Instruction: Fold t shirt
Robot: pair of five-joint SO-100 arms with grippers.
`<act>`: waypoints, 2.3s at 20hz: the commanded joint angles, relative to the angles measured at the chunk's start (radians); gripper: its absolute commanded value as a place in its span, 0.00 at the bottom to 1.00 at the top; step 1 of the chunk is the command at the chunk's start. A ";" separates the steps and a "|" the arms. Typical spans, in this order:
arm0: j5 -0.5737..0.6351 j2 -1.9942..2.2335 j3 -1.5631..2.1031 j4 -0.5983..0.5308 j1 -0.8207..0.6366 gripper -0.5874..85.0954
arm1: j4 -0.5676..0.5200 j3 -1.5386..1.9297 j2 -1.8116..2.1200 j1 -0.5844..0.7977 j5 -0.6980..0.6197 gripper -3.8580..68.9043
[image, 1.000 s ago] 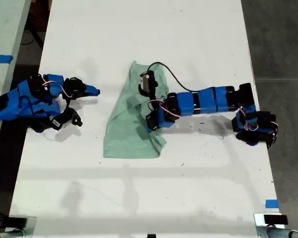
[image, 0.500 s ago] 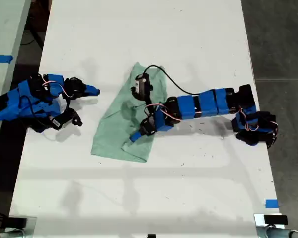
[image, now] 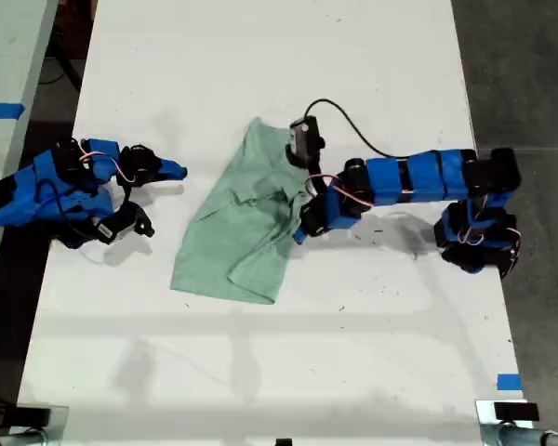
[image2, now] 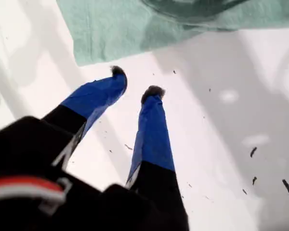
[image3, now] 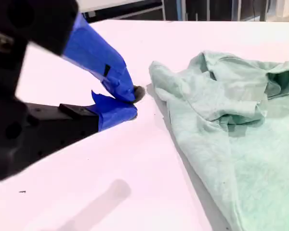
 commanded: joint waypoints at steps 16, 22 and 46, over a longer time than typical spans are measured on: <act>-0.012 0.009 0.038 0.003 -0.003 0.01 | -0.156 1.703 1.804 0.077 0.006 0.09; -0.014 0.009 0.038 0.003 0.002 0.01 | -0.103 1.778 1.911 0.123 -0.018 0.09; -0.014 0.009 0.038 0.003 0.002 0.01 | -0.101 1.778 1.910 0.107 -0.008 0.09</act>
